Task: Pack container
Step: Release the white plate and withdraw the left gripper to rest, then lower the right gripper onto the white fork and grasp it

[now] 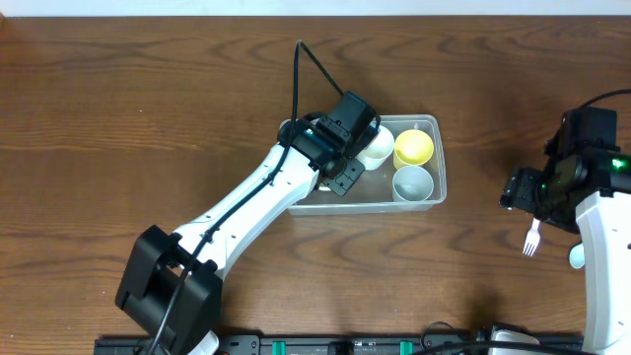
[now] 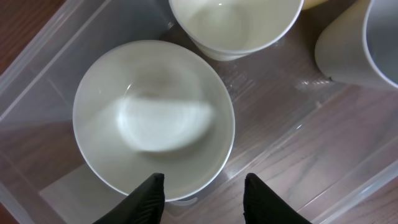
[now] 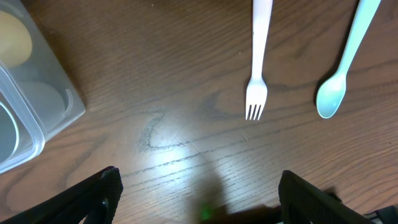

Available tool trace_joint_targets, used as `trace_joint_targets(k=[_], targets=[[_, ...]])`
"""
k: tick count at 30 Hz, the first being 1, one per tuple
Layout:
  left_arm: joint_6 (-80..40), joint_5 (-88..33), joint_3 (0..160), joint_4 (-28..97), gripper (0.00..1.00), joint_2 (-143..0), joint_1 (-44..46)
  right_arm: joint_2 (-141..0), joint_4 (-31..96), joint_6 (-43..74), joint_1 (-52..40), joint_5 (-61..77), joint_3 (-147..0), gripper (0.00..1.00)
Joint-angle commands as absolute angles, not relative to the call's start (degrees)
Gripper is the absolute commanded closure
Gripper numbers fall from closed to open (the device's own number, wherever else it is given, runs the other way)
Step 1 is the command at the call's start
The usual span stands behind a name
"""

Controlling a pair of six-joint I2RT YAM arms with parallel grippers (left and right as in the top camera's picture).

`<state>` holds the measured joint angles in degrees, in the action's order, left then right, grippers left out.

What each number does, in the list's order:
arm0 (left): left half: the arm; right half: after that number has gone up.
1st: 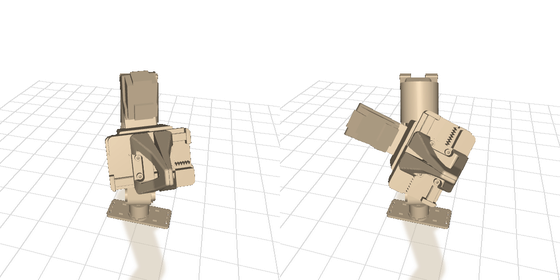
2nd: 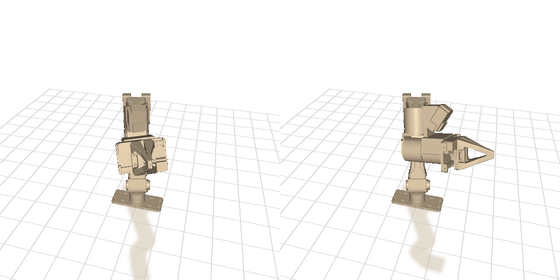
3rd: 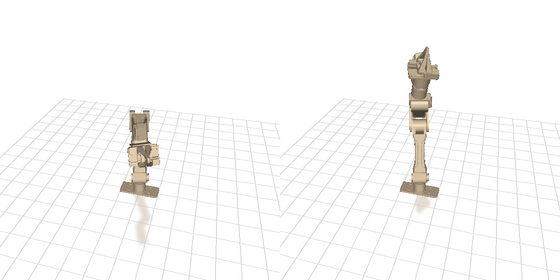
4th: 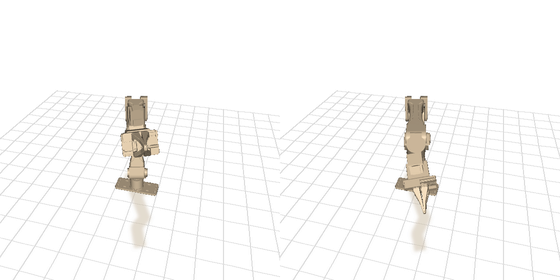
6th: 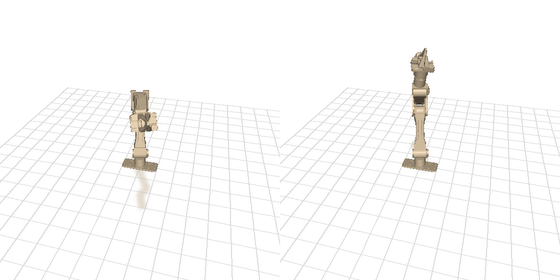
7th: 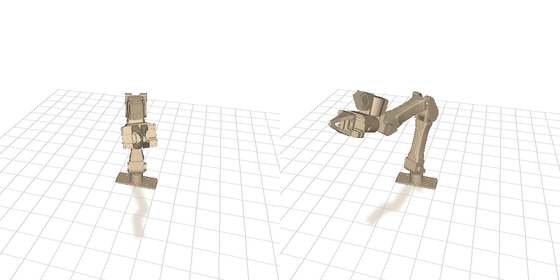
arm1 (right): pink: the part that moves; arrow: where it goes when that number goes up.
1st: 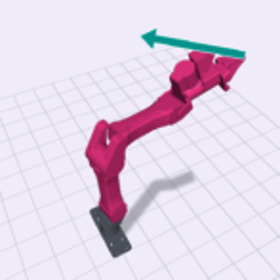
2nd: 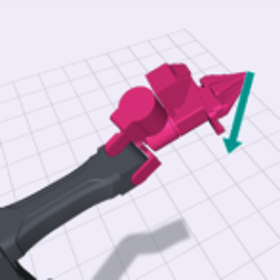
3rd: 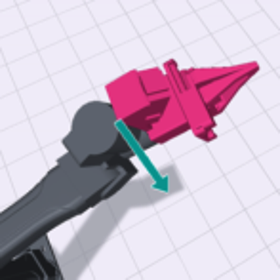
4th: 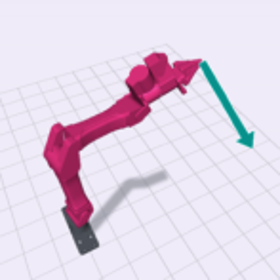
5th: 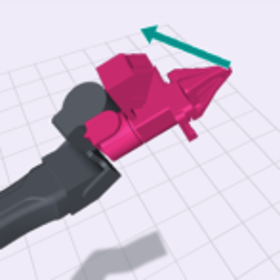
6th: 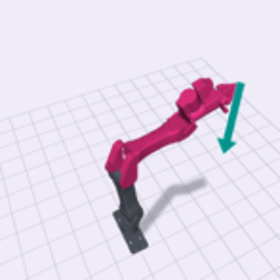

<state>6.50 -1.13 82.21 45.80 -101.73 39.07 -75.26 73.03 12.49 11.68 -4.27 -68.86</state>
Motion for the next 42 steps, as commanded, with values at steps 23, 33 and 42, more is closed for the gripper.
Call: trace_joint_targets(k=[23, 33, 42], targets=[[-12.8, 0.3, 81.0, 64.6, 0.05, -70.0, -5.8, -76.2, 70.1, 18.8, 20.1, -8.1, -68.8, 0.01], [-16.8, -0.9, 76.8, 63.5, 0.05, -74.3, -11.0, -79.2, 62.1, 8.7, 26.3, -6.7, -57.6, 0.01], [-16.9, -0.9, 76.8, 62.3, 0.05, -76.1, -11.0, -80.2, 48.5, 3.7, 26.3, -1.5, -46.9, 0.01]])
